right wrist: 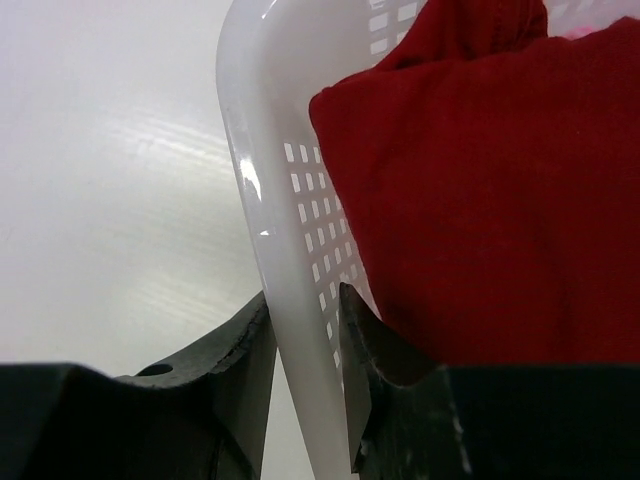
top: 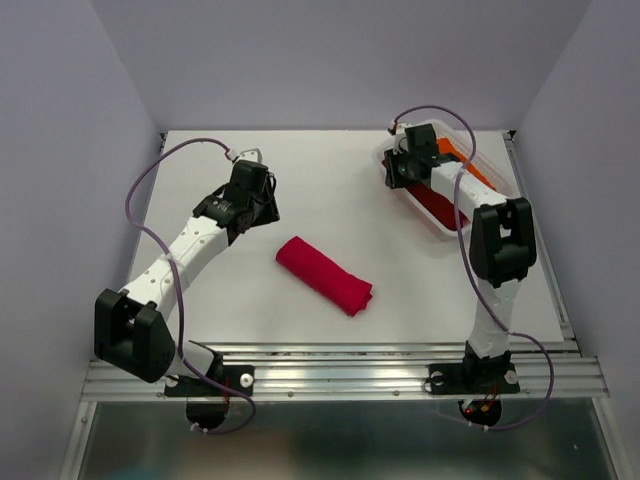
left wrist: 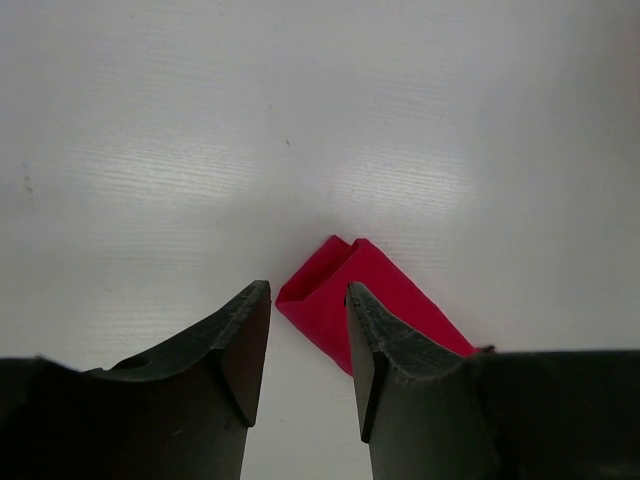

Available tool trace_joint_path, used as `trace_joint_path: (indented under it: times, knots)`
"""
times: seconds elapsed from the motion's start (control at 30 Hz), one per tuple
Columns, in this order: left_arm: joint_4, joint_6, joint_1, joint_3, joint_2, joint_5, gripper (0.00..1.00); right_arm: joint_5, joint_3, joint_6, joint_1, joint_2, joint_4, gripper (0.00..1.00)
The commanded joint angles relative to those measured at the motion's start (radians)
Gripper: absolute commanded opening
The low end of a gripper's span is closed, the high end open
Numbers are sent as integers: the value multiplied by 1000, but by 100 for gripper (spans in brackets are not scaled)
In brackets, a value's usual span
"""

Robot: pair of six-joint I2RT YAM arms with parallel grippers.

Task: Roll the t-shirts
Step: Move the bin to the center of the board.

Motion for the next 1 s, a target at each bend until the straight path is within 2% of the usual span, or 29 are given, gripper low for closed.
trace_joint_path:
  times: [0.0, 0.13, 0.27, 0.4, 0.43, 0.57, 0.6, 0.63, 0.73, 0.83, 0.87, 0.97]
  knots:
    - [28, -6, 15, -21, -20, 10, 47, -17, -143, -95, 122, -139, -25, 1]
    - [34, -4, 17, -22, -9, 18, 47, 37, -263, -114, 224, -228, -14, 1]
    - [48, -6, 18, -30, -6, 35, 47, 64, -366, -80, 283, -332, -5, 11]
    - [61, -9, 18, -41, 12, 50, 47, 95, -450, -39, 293, -456, 6, 35]
    - [63, -9, 20, -39, 25, 55, 47, 99, -468, -26, 293, -511, 12, 58]
    - [75, -10, 20, -13, 49, 81, 47, 144, -515, 79, 293, -679, 55, 66]
    - [75, -9, 20, 5, 60, 79, 47, 238, -545, 140, 293, -712, 64, 69]
    - [74, -7, 20, 14, 66, 79, 47, 266, -558, 162, 293, -742, 61, 70]
    - [80, -4, 20, 39, 91, 95, 47, 363, -588, 268, 241, -819, 32, 72]
    - [83, -3, 20, 59, 112, 112, 47, 458, -620, 430, 89, -863, -75, 78]
    - [85, -3, 20, 60, 114, 116, 46, 462, -643, 469, -11, -880, -80, 79]
    - [88, 2, 20, 63, 121, 115, 47, 468, -735, 592, -118, -963, -86, 80]
